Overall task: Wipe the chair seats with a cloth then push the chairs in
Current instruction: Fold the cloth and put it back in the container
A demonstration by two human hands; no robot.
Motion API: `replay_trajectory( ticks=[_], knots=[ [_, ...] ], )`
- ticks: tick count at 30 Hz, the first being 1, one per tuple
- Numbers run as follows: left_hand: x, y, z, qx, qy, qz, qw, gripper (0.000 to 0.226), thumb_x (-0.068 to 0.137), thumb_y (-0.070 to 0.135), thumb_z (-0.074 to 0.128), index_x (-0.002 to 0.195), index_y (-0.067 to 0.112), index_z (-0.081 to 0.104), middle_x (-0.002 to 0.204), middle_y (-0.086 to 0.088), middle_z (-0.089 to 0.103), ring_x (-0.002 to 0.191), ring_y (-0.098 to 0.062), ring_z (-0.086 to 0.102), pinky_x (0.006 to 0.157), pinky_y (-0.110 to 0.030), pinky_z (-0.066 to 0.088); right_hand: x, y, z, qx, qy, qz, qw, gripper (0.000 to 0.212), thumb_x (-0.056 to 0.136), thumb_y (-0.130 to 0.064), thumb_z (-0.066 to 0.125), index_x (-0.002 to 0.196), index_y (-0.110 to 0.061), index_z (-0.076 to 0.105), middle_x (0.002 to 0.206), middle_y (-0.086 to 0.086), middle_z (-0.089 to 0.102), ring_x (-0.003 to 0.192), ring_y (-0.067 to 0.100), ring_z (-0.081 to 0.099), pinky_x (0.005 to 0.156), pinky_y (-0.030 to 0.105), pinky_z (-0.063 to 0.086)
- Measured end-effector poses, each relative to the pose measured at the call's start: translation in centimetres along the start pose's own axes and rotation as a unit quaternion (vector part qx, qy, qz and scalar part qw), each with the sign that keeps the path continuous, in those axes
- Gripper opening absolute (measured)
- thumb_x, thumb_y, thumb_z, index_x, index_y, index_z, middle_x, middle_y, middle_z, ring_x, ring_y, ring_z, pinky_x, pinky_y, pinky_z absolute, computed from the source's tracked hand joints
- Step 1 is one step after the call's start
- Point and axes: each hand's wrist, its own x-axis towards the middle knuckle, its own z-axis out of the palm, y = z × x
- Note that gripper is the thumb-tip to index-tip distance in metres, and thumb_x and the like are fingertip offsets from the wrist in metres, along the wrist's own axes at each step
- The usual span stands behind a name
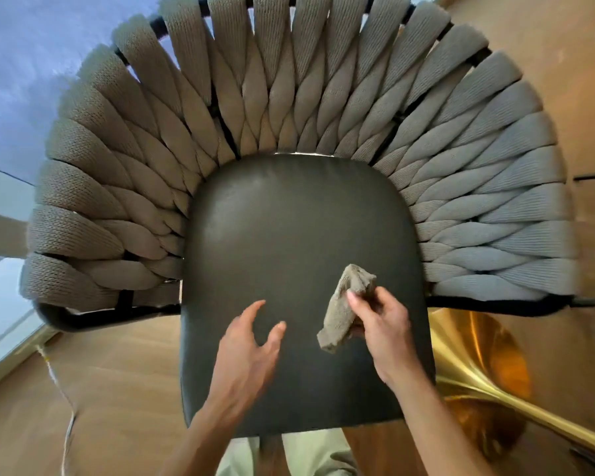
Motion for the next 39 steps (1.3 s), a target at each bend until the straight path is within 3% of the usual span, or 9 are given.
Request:
replay_trajectory(
  ticks=[3, 10, 15, 18, 24, 27, 31, 35, 39],
  knots=[
    [-3.0, 1.5, -1.0, -0.075, -0.026, 0.039, 0.996, 0.042, 0.085, 0.034, 0.069, 0.125, 0.039, 0.056, 0.12, 0.011, 0.062, 0.111, -0.002, 0.058, 0.09, -0.015, 0.043, -4.7, -1.1, 0.6, 0.037, -0.061, 0.041, 0.997, 0.014, 0.088, -0.014, 0.067, 0.102, -0.015, 0.068, 0.096, 0.006, 0.073, 0.093, 0.022, 0.069, 0.079, 0.041, 0.058],
    [-11.2, 5.0, -2.8, -0.143, -0.087, 0.121, 0.978, 0.05, 0.069, 0.039, 0.079, 0.112, 0.055, 0.058, 0.111, 0.016, 0.067, 0.105, -0.007, 0.065, 0.09, -0.03, 0.052, -12.3, -4.0, 0.1, 0.046, -0.142, 0.056, 0.987, 0.017, 0.081, -0.02, 0.075, 0.097, -0.015, 0.07, 0.092, 0.008, 0.073, 0.086, 0.023, 0.07, 0.074, 0.041, 0.058],
    [-15.1, 6.9, -5.2, -0.168, -0.106, 0.095, 0.975, 0.035, 0.078, 0.023, 0.077, 0.112, 0.025, 0.068, 0.099, -0.002, 0.074, 0.093, -0.018, 0.07, 0.084, -0.04, 0.056, -16.2, -6.7, -2.3, 0.087, -0.217, 0.049, 0.971, 0.035, 0.076, -0.032, 0.074, 0.108, -0.018, 0.07, 0.104, 0.01, 0.072, 0.097, 0.029, 0.069, 0.08, 0.047, 0.057],
    [-17.0, 7.9, -6.6, -0.224, -0.129, 0.063, 0.964, 0.015, 0.09, 0.006, 0.063, 0.103, 0.011, 0.069, 0.087, -0.009, 0.073, 0.08, -0.019, 0.069, 0.068, -0.03, 0.056, -18.1, -7.8, -3.9, 0.118, -0.253, 0.064, 0.958, 0.034, 0.08, -0.03, 0.068, 0.111, -0.016, 0.068, 0.103, 0.012, 0.071, 0.094, 0.031, 0.069, 0.076, 0.045, 0.056],
    [-19.9, 9.0, -8.3, -0.307, -0.146, -0.006, 0.94, 0.022, 0.096, 0.019, 0.052, 0.103, 0.01, 0.071, 0.083, -0.009, 0.071, 0.07, -0.016, 0.065, 0.053, -0.025, 0.051, -21.4, -9.0, -6.1, 0.092, -0.276, 0.04, 0.956, 0.027, 0.087, -0.024, 0.066, 0.112, -0.014, 0.064, 0.104, 0.016, 0.069, 0.1, 0.032, 0.066, 0.088, 0.053, 0.053],
    [-21.0, 8.9, -8.8, -0.279, -0.203, 0.013, 0.938, 0.035, 0.086, 0.039, 0.062, 0.11, 0.016, 0.069, 0.094, -0.01, 0.071, 0.079, -0.02, 0.066, 0.058, -0.029, 0.052, -23.3, -9.5, -6.4, 0.027, -0.245, -0.014, 0.969, 0.026, 0.082, -0.02, 0.068, 0.106, -0.011, 0.062, 0.101, 0.017, 0.069, 0.098, 0.032, 0.066, 0.088, 0.054, 0.053],
    [-21.8, 8.9, -9.9, -0.251, -0.227, 0.071, 0.938, 0.059, 0.067, 0.041, 0.082, 0.118, 0.016, 0.066, 0.107, -0.009, 0.07, 0.097, -0.017, 0.067, 0.074, -0.025, 0.053, -26.1, -10.7, -6.4, -0.067, -0.229, -0.087, 0.967, 0.014, 0.09, -0.017, 0.064, 0.104, -0.018, 0.062, 0.094, 0.008, 0.073, 0.089, 0.027, 0.069, 0.082, 0.043, 0.057],
    [-23.0, 10.3, -11.6, -0.167, -0.223, 0.17, 0.945, 0.037, 0.074, 0.002, 0.077, 0.107, 0.016, 0.068, 0.085, 0.004, 0.073, 0.076, -0.002, 0.067, 0.066, -0.016, 0.051, -28.8, -11.9, -6.2, -0.118, -0.223, -0.136, 0.958, 0.021, 0.087, -0.023, 0.069, 0.105, -0.016, 0.064, 0.091, 0.005, 0.073, 0.084, 0.021, 0.07, 0.075, 0.032, 0.059],
    [-24.2, 11.5, -12.9, -0.06, -0.249, 0.247, 0.934, 0.019, 0.08, 0.005, 0.073, 0.097, 0.015, 0.074, 0.08, 0.002, 0.074, 0.071, -0.005, 0.067, 0.065, -0.02, 0.054, -30.8, -11.7, -6.4, -0.126, -0.176, -0.174, 0.961, 0.024, 0.083, -0.023, 0.073, 0.102, -0.012, 0.061, 0.086, 0.004, 0.072, 0.081, 0.021, 0.07, 0.075, 0.035, 0.059]
  ],
)
